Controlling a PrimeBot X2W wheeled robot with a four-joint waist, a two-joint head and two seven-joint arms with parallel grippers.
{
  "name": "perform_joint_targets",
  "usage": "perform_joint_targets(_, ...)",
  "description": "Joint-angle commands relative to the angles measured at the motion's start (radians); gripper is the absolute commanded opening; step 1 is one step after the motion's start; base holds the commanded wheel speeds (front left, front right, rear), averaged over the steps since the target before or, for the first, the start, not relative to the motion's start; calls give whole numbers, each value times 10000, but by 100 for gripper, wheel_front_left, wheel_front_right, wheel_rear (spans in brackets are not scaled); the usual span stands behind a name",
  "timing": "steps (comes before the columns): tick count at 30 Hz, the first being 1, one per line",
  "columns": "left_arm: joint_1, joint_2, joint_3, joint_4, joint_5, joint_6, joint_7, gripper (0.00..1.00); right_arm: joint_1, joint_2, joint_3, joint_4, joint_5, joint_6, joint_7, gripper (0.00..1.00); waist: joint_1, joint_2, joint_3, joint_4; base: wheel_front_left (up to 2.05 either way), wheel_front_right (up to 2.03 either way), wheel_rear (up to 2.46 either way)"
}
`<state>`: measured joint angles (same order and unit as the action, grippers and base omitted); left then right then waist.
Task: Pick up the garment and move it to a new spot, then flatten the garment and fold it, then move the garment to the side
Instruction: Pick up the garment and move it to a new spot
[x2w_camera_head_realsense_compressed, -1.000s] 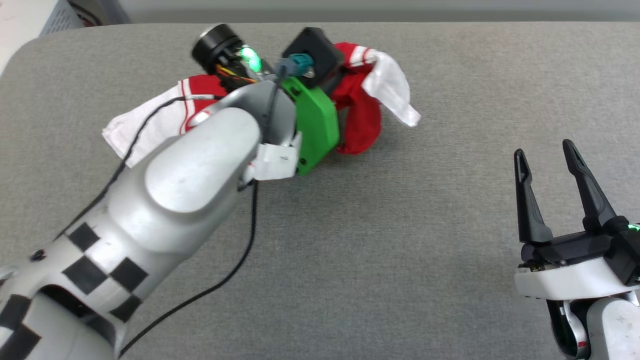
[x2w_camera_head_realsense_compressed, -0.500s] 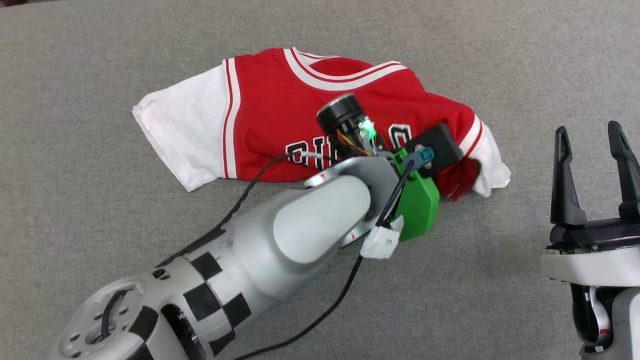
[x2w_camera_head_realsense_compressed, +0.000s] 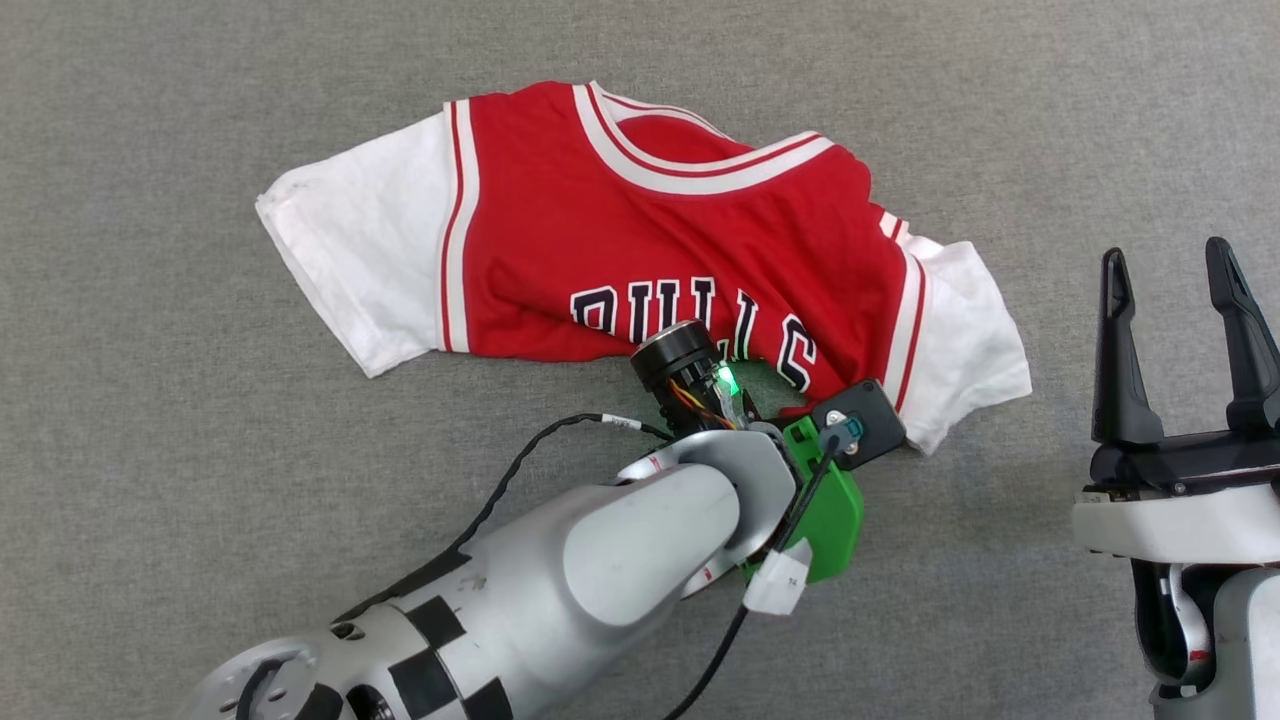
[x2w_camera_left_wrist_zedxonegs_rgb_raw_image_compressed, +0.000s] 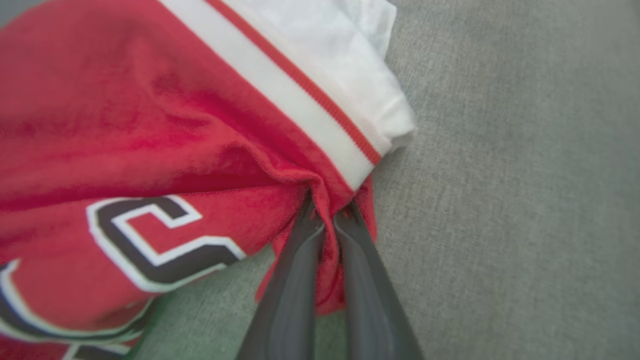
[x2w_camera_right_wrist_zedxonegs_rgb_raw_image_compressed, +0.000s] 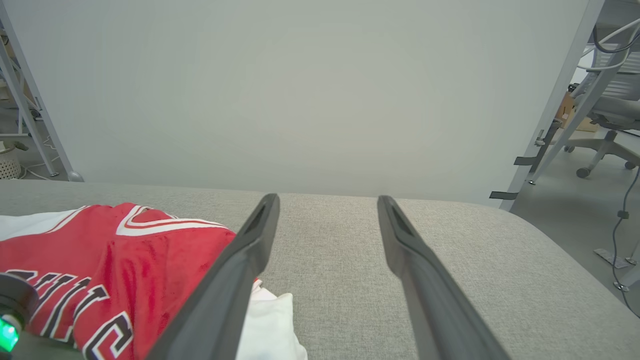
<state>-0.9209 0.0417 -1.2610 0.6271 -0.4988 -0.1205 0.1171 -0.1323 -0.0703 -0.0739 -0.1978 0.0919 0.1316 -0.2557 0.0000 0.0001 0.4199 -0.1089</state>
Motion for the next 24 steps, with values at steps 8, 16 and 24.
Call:
perform_joint_targets(8, 42, 86, 369, 110, -414, 374, -2212, 100, 475, -27, 10, 214, -66, -9, -61, 100, 0, -1, -1259, 700, 0, 0, 0)
perform_joint_targets(16, 684, 622, 1315, -676, -723, 1542, -3424, 100, 998, -103, -1, 272, -96, -9, -61, 100, 0, -1, -2247, 1337, 0, 0, 0)
perform_joint_targets(24, 1828, 2145, 3252, -2360, -643, 3399, -3778, 100, 1224, -107, 38, 287, -130, -9, -61, 100, 0, -1, -2675, 1700, 0, 0, 0)
